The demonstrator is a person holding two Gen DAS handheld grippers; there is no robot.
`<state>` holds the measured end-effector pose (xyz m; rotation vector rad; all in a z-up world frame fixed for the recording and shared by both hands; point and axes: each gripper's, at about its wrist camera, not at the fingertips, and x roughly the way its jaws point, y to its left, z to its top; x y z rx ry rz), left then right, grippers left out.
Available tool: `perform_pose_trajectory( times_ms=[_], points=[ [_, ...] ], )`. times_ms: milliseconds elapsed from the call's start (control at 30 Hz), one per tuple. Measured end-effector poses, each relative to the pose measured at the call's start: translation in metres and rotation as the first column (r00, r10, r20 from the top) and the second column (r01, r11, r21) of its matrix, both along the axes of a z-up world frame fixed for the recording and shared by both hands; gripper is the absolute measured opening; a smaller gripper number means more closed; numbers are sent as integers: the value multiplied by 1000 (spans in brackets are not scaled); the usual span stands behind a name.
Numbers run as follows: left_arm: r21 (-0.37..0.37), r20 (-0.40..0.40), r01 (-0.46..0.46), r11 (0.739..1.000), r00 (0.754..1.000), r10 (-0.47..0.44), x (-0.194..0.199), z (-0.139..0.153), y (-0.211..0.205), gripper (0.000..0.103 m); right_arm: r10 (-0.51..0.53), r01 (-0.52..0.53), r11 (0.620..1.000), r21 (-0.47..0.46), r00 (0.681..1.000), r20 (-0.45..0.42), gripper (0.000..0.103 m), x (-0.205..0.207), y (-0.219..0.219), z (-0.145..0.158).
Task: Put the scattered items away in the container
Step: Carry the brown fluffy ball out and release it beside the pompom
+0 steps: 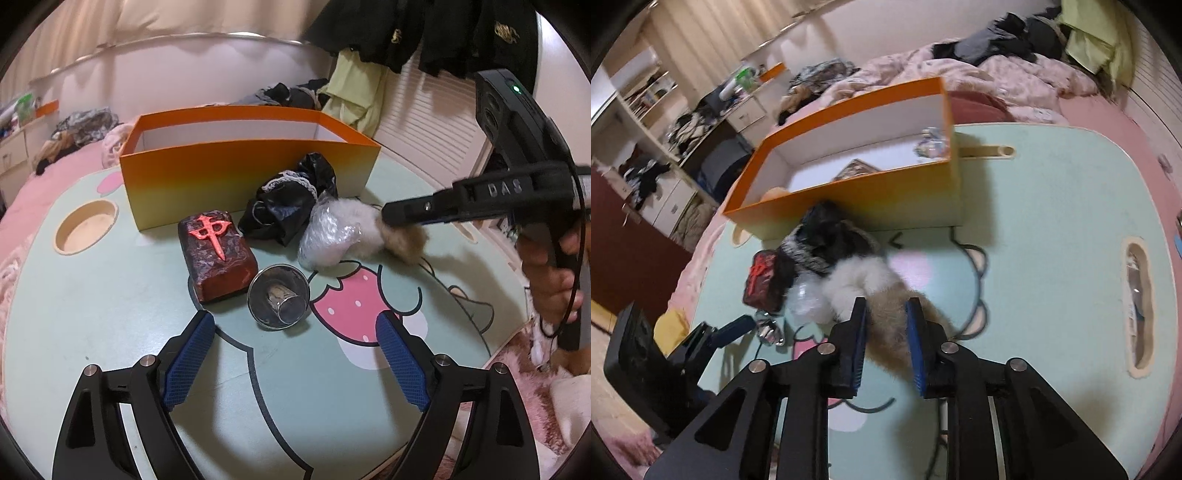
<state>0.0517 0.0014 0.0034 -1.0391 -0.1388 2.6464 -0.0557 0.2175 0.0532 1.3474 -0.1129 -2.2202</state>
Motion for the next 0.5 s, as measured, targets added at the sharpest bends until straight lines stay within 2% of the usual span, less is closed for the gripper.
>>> perform_pose_trajectory(
  times_ms=[100, 133, 167, 233, 300, 367, 433, 500],
  points=[
    [0, -11, -12, 1000, 1000, 12, -4, 8, -5, 89, 44, -45, 999, -26, 998, -34, 31, 9, -7, 3],
    [-3, -28, -22, 1000, 999, 22, -5, 16, -7, 89, 45, -48, 998, -49, 998, -50, 39, 12, -7, 5],
    [-7, -44, -33, 999, 998, 33, -7, 25, -10, 89, 32, -37, 996, -76, 997, -69, 53, 16, -4, 6],
    [-12, -65, -46, 999, 997, 45, -15, 47, -15, 89, -17, 3, 993, -122, 993, -114, 69, 22, 4, 8],
    [-23, -70, -64, 998, 996, 62, -32, 77, -17, 89, -69, 43, 985, -168, 986, -149, 70, 28, 13, 9],
    [-62, -44, -78, 995, 996, 75, -56, 103, -13, 89, -118, 85, 973, -213, 982, -148, 70, 32, 22, 6],
    [-110, 20, -50, 993, 998, 53, -89, 122, -2, 89, -138, 103, 966, -238, 981, -138, 70, 35, 25, 2],
    [-131, 100, 15, 991, 995, -2, -124, 127, 12, 89, -138, 103, 965, -243, 982, -131, 70, 37, 24, 1]
  ],
)
